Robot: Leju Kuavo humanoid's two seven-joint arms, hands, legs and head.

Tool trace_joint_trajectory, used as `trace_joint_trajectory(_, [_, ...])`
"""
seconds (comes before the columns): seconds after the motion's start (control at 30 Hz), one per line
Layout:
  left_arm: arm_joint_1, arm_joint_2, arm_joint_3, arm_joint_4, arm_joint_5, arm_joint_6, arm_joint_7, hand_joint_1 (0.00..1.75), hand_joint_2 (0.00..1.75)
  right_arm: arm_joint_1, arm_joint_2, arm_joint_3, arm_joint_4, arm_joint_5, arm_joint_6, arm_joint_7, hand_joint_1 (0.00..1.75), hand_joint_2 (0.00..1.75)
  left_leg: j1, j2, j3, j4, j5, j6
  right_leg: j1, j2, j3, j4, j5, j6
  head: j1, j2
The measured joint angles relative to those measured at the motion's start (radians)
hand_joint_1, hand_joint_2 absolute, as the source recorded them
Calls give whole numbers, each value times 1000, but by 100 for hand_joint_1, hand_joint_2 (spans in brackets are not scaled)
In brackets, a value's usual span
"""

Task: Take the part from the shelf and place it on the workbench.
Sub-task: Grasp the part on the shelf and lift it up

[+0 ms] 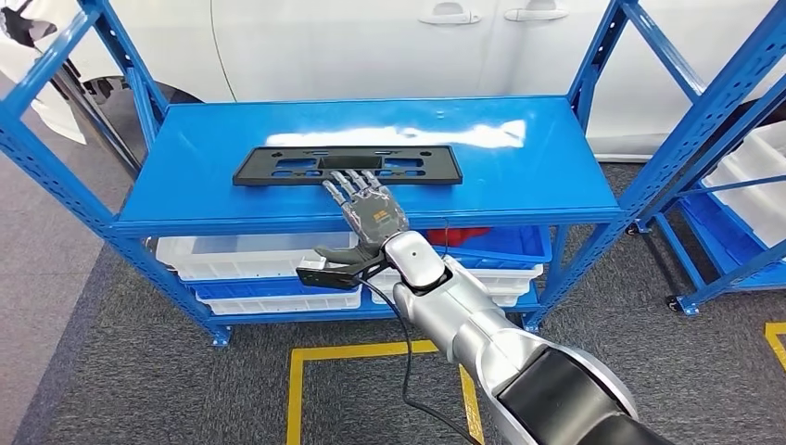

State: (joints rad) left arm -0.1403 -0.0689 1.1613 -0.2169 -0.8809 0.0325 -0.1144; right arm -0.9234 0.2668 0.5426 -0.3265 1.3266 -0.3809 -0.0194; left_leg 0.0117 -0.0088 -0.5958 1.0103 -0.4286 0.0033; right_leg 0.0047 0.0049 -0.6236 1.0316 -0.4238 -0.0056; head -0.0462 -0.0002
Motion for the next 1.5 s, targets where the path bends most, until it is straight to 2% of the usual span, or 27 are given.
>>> trace_joint_trajectory(0.1, [0, 0, 0, 0, 0, 0, 0, 0, 0, -1, 1, 0, -1, 2, 0, 2, 0, 0, 0, 2, 1, -1, -4, -16, 1, 1, 8, -19, 2, -9, 0, 0])
trace_joint_trajectory(0.17, [-1, 0, 0, 0, 0, 0, 0, 0, 0, -2, 4, 0, -2, 5, -1, 5, 0, 0, 1, 3, -11, 32, -28, -27, -5, 0, 17, -30, 5, -19, 0, 0])
trace_joint_trajectory(0.2, [-1, 0, 0, 0, 0, 0, -1, 0, 0, -3, 5, 0, -3, 8, -2, 7, 0, 0, 2, 4, -31, 79, -54, -31, -8, -1, 21, -34, 5, -22, 0, 0])
trace_joint_trajectory(0.27, [0, 1, 1, 1, 0, 0, -1, 0, 0, -2, 8, 0, -2, 13, -3, 10, 0, 0, 3, 4, -98, 215, -114, -39, -8, -2, 23, -35, 3, -26, 0, 0])
trace_joint_trajectory(0.33, [3, 1, 1, 1, 0, 0, -1, 0, 0, 2, 8, 0, -2, 15, -4, 12, 0, 0, 4, 4, -142, 292, -128, -43, -8, -1, 25, -34, 1, -27, 0, 0])
trace_joint_trajectory(0.37, [4, 1, 2, 1, 0, 0, -1, 0, 0, 4, 8, 0, -2, 16, -4, 12, 0, 0, 6, 4, -141, 284, -112, -43, -8, -1, 27, -33, -1, -27, 0, 0])
trace_joint_trajectory(0.4, [4, 1, 2, 0, 0, 0, -1, 0, 0, 4, 8, 0, -2, 16, -4, 12, 0, 0, 7, 4, -126, 247, -85, -43, -8, 0, 29, -32, -3, -26, 0, 0])
trace_joint_trajectory(0.47, [3, 2, 2, 0, 0, 0, -1, 0, 0, 4, 8, 0, -2, 16, -4, 13, 0, 0, 8, 5, -63, 115, -19, -41, -8, 1, 35, -30, -9, -20, 0, 0])
trace_joint_trajectory(0.5, [2, 2, 2, 0, 0, 0, -1, 0, 0, 3, 8, 0, -2, 16, -4, 13, 0, 0, 7, 5, -35, 56, 2, -36, -6, 1, 37, -27, -13, -17, 0, 0])
trace_joint_trajectory(0.57, [2, 1, 2, 1, 0, 0, -1, 0, 0, 2, 9, 0, -2, 16, -4, 13, 0, 0, 4, 4, -8, -1, 12, -25, -2, 1, 36, -25, -16, -8, 0, 0])
trace_joint_trajectory(0.67, [2, 1, 2, 1, 1, 0, -1, 0, 0, 2, 9, 0, -2, 16, -10, 15, 0, 0, 5, 3, -7, -4, 12, -7, -1, 1, 33, -18, -25, 7, 0, 0])
trace_joint_trajectory(0.73, [2, 0, 3, 1, 1, 0, -2, 0, 0, 1, 9, -1, -4, 14, -23, 15, 0, 0, 9, 4, -5, -8, 13, 4, -2, 0, 4, 48, -66, 16, 0, 0])
trace_joint_trajectory(0.8, [1, 0, 4, 1, 1, 1, -2, 0, 0, 3, 8, -3, -4, 13, -37, 16, 0, 0, 8, 4, -4, -8, 11, 10, -5, 0, -63, 184, -127, 21, 0, 0])
trace_joint_trajectory(0.83, [2, 1, 4, 1, 2, 1, -2, 0, 0, 6, 8, -4, -4, 13, -42, 17, 0, 0, 8, 4, -4, -7, 10, 11, -6, 0, -96, 245, -146, 22, 0, 0])
trace_joint_trajectory(0.87, [2, 1, 5, 1, 2, 2, -2, 0, 0, 7, 8, -5, -4, 13, -45, 18, 0, 0, 7, 4, -4, -6, 9, 12, -7, 0, -116, 276, -146, 22, 0, 0])
trace_joint_trajectory(0.9, [3, 1, 6, 1, 2, 2, -2, 0, 0, 9, 8, -6, -4, 13, -47, 19, 0, 0, 7, 3, -3, -5, 8, 12, -8, 0, -118, 271, -129, 20, 0, 0])
trace_joint_trajectory(0.93, [3, 0, 7, 1, 2, 2, -2, 0, 0, 8, 8, -7, -4, 13, -48, 19, 0, 0, 6, 2, -1, -4, 5, 11, -8, 0, -98, 221, -94, 17, 0, 0])
trace_joint_trajectory(0.97, [2, 0, 7, 1, 2, 2, -3, 0, 0, 7, 8, -8, -4, 13, -48, 19, 0, 0, 6, 1, 1, -3, 3, 9, -7, 0, -65, 147, -53, 11, 0, 0])
trace_joint_trajectory(1.03, [2, -3, 7, 1, 2, 2, -3, 0, 0, 4, 9, -10, -5, 12, -50, 21, 0, 0, 3, 0, 3, 0, -3, 3, -2, 0, -8, 22, -3, 0, 0, 0])
trace_joint_trajectory(1.07, [2, -4, 8, 1, 2, 2, -3, 0, 0, 4, 9, -12, -4, 12, -51, 22, 0, 0, 3, 0, 2, 0, -4, -2, 1, 0, 4, -6, 2, -3, 0, 0])
trace_joint_trajectory(1.13, [2, -5, 10, 1, 2, 1, -3, 0, 0, 3, 10, -16, -4, 8, -52, 23, 0, 0, 3, 1, 3, -1, -6, -14, 4, 1, 7, -18, -2, -8, 0, 0])
trace_joint_trajectory(1.23, [2, -6, 13, 1, 3, 0, -4, 0, 0, 3, 14, -19, -5, 4, -53, 22, 0, 0, 6, 3, -6, 31, -31, -31, -5, 1, 23, -34, 0, -22, 0, 0])
trace_joint_trajectory(1.33, [3, -6, 14, 1, 3, -1, -5, 0, 0, 5, 18, -21, -4, 3, -54, 22, 0, 0, 8, 4, -98, 214, -109, -43, -6, 0, 34, -37, -6, -30, 0, 0])
trace_joint_trajectory(1.37, [4, -6, 14, 1, 3, -2, -5, 0, 0, 8, 18, -21, -3, 2, -54, 21, 0, 0, 9, 4, -128, 264, -118, -46, -6, 0, 37, -37, -9, -31, 0, 0])
trace_joint_trajectory(1.4, [5, -6, 15, 1, 2, -2, -5, 0, 0, 10, 18, -22, -3, 1, -54, 20, 0, 0, 9, 4, -141, 278, -108, -47, -5, 1, 40, -36, -12, -31, 0, 0])
trace_joint_trajectory(1.43, [6, -6, 15, 1, 2, -2, -4, 0, 0, 12, 18, -22, -2, 0, -54, 18, 0, 0, 10, 4, -134, 250, -78, -47, -5, 1, 45, -35, -17, -30, 0, 0])
trace_joint_trajectory(1.5, [6, -5, 15, 1, 2, -2, -4, 0, 0, 12, 19, -23, -1, -5, -54, 17, 0, 0, 9, 5, -74, 116, -2, -43, -5, 2, 57, -32, -28, -25, 0, 0])
